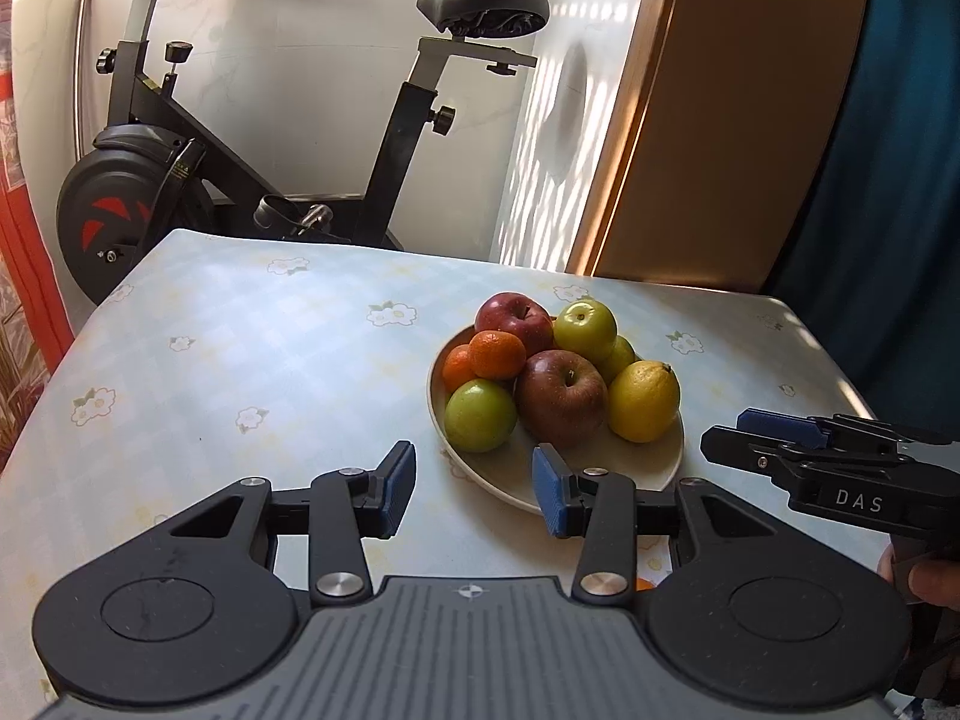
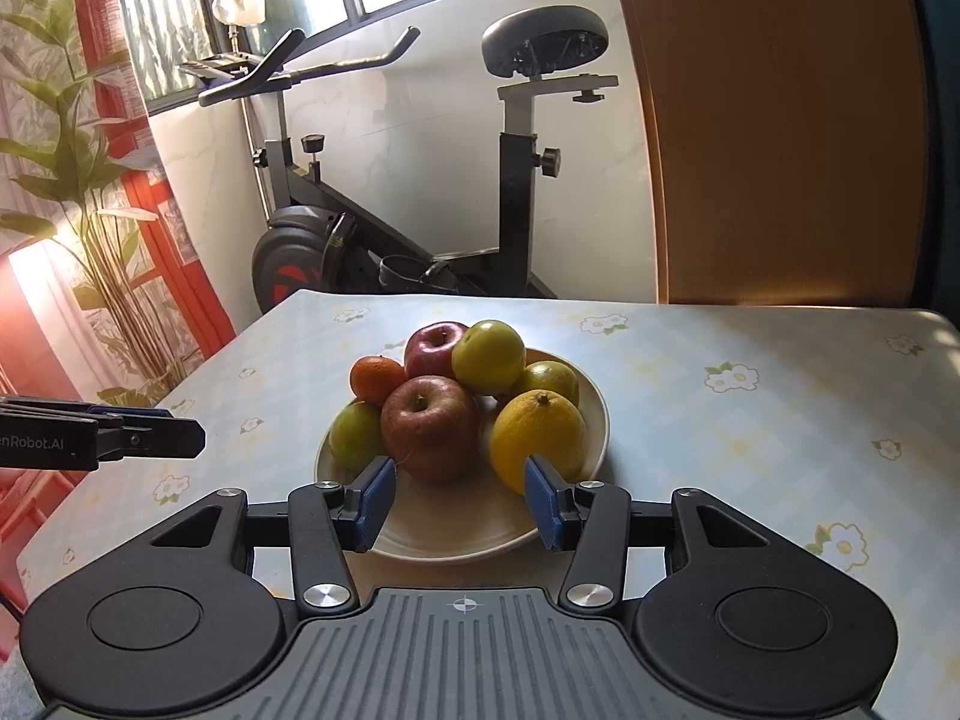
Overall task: Organize fruits
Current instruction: 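Open the right gripper on the plate while the left releases the tangerine beside it, then withdraw both tools from the plate toward the remaining lemon and tangerines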
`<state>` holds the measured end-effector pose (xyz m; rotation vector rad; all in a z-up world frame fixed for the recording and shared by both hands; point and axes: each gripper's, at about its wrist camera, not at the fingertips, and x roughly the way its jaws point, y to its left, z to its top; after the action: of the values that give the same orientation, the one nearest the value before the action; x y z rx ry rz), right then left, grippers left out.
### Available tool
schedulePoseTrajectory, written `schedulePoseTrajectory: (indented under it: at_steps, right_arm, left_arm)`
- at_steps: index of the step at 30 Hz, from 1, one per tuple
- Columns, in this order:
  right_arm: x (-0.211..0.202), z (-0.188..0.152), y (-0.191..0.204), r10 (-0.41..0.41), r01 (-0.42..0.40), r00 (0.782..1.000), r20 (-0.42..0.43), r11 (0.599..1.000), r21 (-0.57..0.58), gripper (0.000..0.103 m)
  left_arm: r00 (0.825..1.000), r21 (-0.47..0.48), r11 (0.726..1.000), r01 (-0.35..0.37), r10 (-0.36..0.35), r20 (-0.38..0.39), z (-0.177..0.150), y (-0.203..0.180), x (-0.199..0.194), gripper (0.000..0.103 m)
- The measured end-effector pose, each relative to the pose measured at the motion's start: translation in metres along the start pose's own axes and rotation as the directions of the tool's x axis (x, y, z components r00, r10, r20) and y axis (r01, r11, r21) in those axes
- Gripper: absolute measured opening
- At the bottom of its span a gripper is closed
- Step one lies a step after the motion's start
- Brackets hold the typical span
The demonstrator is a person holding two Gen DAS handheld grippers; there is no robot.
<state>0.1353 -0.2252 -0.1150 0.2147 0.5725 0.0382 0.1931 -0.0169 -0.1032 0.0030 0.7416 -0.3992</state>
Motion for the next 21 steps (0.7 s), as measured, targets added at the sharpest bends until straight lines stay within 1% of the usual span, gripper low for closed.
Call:
schedulePoseTrajectory:
  at_steps: [6,9,13,15,21]
  right_arm:
    - [-0.010,-0.009,0.003,-0.038,0.038,0.999,-0.003,0.999,-0.025,0.045]
    - [-0.014,-0.015,0.003,-0.045,0.045,0.999,-0.008,0.999,-0.017,0.045]
    - [-0.015,-0.021,0.003,-0.061,0.060,0.998,-0.022,0.998,-0.020,0.045]
    - [-0.016,-0.023,0.002,-0.061,0.061,0.998,-0.028,0.998,-0.014,0.045]
    - [-0.014,-0.030,0.002,-0.056,0.056,0.997,-0.052,0.998,-0.009,0.045]
  left_arm:
    - [1.000,0.016,1.000,-0.001,0.001,0.009,-0.009,-0.008,-0.005,0.045]
    - [1.000,0.021,1.000,-0.002,0.002,0.009,-0.014,-0.009,-0.007,0.045]
    - [1.000,0.023,1.000,0.013,-0.013,-0.006,-0.023,-0.009,-0.008,0.046]
    - [1.000,0.022,1.000,0.019,-0.019,-0.011,-0.026,-0.009,-0.009,0.049]
    - [0.999,0.047,0.999,0.021,-0.020,-0.034,-0.036,-0.012,-0.007,0.049]
